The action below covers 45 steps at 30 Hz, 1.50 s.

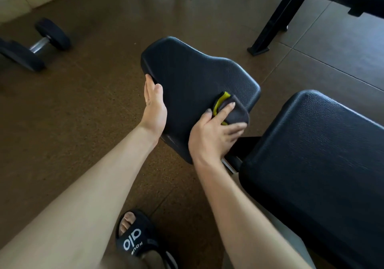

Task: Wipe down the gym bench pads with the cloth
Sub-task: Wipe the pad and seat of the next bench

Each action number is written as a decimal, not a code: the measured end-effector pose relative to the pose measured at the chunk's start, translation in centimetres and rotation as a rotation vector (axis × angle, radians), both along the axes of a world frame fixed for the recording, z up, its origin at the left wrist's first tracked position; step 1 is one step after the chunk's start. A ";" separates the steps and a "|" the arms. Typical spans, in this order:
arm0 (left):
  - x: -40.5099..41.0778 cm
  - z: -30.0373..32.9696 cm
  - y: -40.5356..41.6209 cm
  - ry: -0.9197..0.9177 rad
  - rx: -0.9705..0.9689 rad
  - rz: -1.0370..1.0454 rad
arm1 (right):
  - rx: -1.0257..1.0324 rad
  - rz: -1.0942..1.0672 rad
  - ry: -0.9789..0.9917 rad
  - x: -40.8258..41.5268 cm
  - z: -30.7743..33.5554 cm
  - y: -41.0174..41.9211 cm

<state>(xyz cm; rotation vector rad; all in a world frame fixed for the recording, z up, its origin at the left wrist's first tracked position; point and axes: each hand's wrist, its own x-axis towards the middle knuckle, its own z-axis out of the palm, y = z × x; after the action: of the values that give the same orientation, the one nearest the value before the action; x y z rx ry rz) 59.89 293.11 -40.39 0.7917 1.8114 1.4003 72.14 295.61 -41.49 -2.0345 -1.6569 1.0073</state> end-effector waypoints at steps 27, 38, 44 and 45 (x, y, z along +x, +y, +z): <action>0.3 2.0 -0.7 -0.345 0.036 -0.114 | 0.606 0.783 -0.315 3.5 -2.0 -5.0; 0.0 2.1 -0.7 -0.454 0.116 -0.175 | 0.528 0.585 -0.144 -3.0 0.6 2.3; 1.0 5.2 -2.7 -0.460 -0.063 -0.019 | 0.466 0.425 0.082 -0.4 3.2 -1.1; 0.8 6.5 -3.0 -0.446 -0.122 -0.011 | 0.282 0.325 0.218 -0.9 5.1 -1.0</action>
<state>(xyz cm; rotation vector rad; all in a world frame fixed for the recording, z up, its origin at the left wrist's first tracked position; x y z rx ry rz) 60.73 290.15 -33.88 0.3855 1.5221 1.3193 71.29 294.61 -36.35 -1.4548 -1.9206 0.9876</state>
